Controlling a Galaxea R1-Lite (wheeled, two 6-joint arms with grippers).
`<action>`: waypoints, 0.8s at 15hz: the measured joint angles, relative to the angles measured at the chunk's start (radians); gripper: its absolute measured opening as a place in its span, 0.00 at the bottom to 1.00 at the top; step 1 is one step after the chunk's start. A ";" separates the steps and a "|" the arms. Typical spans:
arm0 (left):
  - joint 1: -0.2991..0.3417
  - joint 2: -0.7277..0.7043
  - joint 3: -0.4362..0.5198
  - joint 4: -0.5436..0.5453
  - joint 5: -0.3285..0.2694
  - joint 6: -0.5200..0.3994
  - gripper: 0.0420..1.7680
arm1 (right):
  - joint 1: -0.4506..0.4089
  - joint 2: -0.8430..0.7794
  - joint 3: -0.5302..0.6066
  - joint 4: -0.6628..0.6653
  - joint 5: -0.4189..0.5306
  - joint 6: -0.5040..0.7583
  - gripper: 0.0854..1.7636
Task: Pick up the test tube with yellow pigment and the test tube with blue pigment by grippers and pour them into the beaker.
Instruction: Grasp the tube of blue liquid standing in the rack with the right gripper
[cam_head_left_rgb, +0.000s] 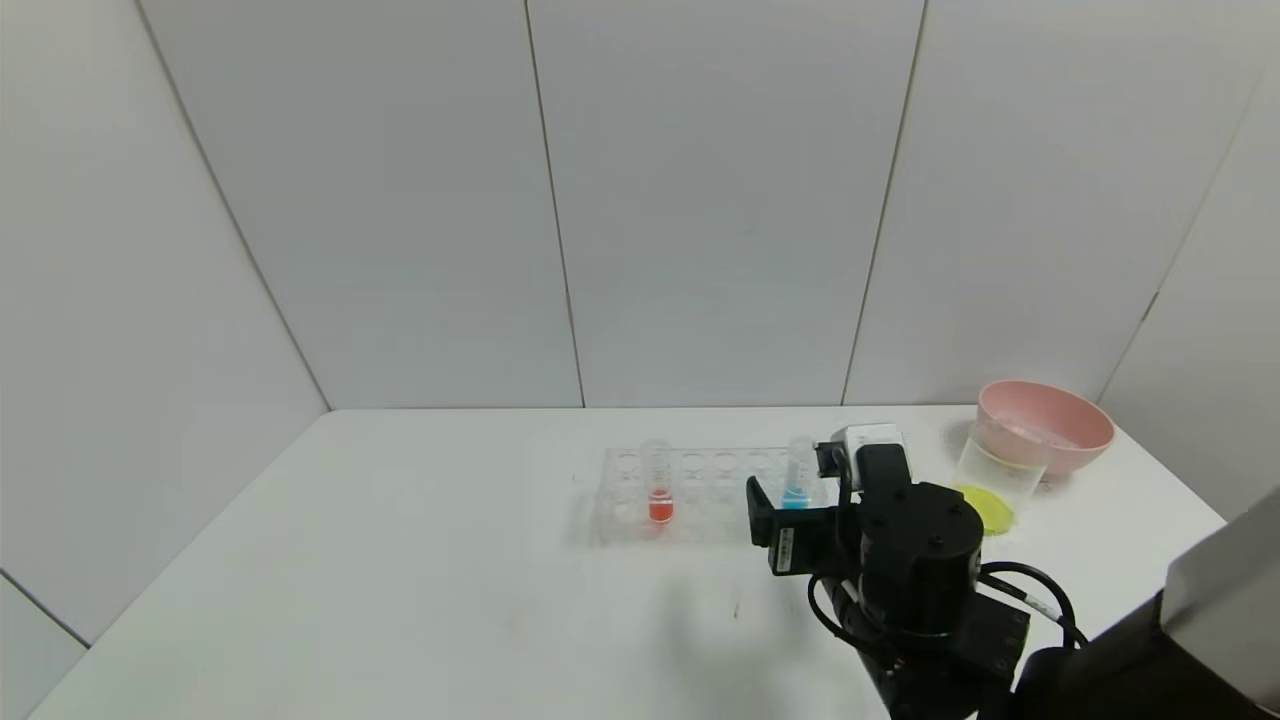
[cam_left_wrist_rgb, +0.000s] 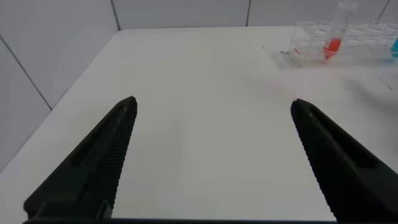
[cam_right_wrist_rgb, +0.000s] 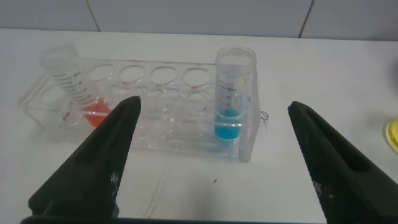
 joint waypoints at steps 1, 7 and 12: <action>0.000 0.000 0.000 0.000 0.000 0.000 1.00 | -0.020 0.019 -0.024 0.000 0.009 -0.012 0.96; -0.001 0.000 0.000 0.000 0.000 0.000 1.00 | -0.101 0.125 -0.124 0.000 0.047 -0.033 0.96; -0.001 0.000 0.000 0.000 0.000 0.000 1.00 | -0.106 0.141 -0.141 -0.002 0.047 -0.034 0.71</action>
